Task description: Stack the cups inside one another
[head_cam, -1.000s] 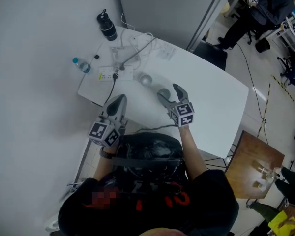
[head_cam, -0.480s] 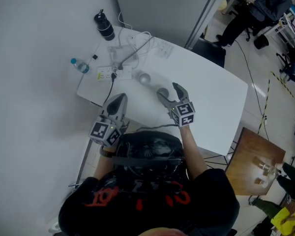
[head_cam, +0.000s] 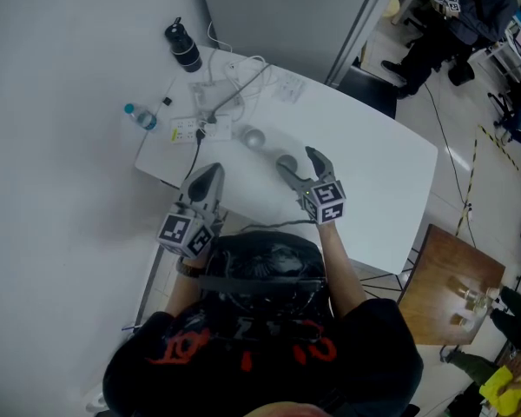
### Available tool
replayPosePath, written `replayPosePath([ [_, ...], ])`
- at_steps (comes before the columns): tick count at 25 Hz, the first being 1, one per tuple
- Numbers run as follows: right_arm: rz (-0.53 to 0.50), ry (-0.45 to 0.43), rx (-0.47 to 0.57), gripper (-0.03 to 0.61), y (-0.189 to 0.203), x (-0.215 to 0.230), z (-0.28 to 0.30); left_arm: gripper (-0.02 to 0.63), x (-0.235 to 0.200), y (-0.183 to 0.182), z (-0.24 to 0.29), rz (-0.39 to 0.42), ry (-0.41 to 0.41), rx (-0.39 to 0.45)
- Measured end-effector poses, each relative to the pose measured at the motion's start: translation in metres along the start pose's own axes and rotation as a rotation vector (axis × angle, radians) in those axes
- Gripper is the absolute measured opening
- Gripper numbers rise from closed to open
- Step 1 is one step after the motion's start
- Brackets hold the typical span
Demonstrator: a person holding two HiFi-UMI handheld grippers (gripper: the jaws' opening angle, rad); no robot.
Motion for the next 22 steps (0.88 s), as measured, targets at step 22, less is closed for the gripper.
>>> replayPosePath([
  [22,-0.127,0.001,-0.369,0.387,0.042,-0.007,0.111,-0.005,-0.019,0.001,-0.019,-0.033,-0.076,0.013],
])
Point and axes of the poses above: the fingertips, and each gripper's own axes: z forward along the fingers, x to its right, y out of its underside, the point moved 4 cm from there along -z, backward along the fingers, and after that the axes turned 15 degrees about z, right-handed, at the moved point
